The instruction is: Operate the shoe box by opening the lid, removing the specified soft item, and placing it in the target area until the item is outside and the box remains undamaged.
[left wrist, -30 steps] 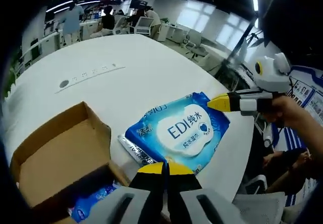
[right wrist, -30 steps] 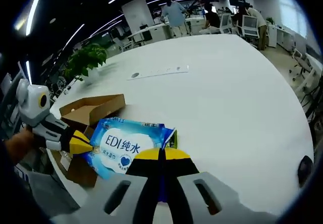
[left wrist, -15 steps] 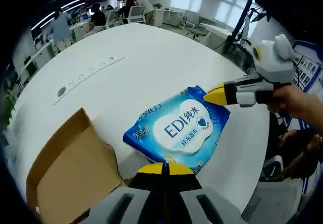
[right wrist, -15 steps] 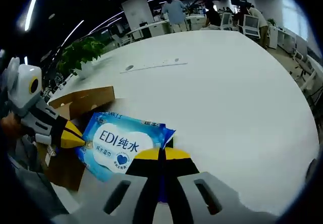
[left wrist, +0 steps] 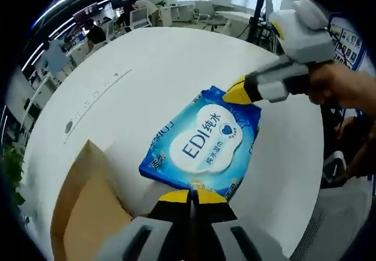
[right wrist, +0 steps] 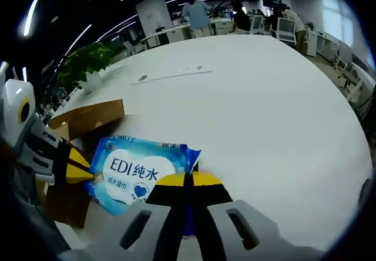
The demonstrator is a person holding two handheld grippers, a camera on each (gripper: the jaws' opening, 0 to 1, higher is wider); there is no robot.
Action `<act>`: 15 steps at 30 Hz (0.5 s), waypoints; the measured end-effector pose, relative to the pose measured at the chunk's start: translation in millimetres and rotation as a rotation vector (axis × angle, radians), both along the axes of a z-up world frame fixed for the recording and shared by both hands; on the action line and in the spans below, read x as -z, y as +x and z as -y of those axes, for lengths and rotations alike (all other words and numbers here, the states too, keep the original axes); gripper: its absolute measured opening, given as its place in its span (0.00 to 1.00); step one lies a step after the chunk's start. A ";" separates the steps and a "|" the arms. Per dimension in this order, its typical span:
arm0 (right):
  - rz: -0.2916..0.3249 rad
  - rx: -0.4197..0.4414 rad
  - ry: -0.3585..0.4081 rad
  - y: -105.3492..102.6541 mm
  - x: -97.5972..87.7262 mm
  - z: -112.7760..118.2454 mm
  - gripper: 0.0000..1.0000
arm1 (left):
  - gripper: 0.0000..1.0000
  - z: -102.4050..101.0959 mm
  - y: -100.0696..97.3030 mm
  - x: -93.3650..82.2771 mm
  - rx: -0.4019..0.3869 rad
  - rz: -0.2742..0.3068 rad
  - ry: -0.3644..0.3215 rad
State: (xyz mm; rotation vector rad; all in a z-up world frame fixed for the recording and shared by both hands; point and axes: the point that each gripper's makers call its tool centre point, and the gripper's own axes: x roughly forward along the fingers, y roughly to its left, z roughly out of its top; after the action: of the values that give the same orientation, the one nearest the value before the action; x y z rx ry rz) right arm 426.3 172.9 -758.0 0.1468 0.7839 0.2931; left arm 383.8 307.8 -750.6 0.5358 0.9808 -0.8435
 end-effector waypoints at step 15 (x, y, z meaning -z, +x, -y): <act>0.074 -0.161 -0.219 -2.6 -19.1 -0.4 0.13 | 0.14 -6.7 8.4 -52.2 -0.053 0.039 -0.179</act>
State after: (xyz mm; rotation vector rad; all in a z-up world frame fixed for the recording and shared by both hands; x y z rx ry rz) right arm 423.6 173.3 -738.9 -0.1332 0.7503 0.3608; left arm 392.1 314.5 -698.4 0.3705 0.8704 -0.8607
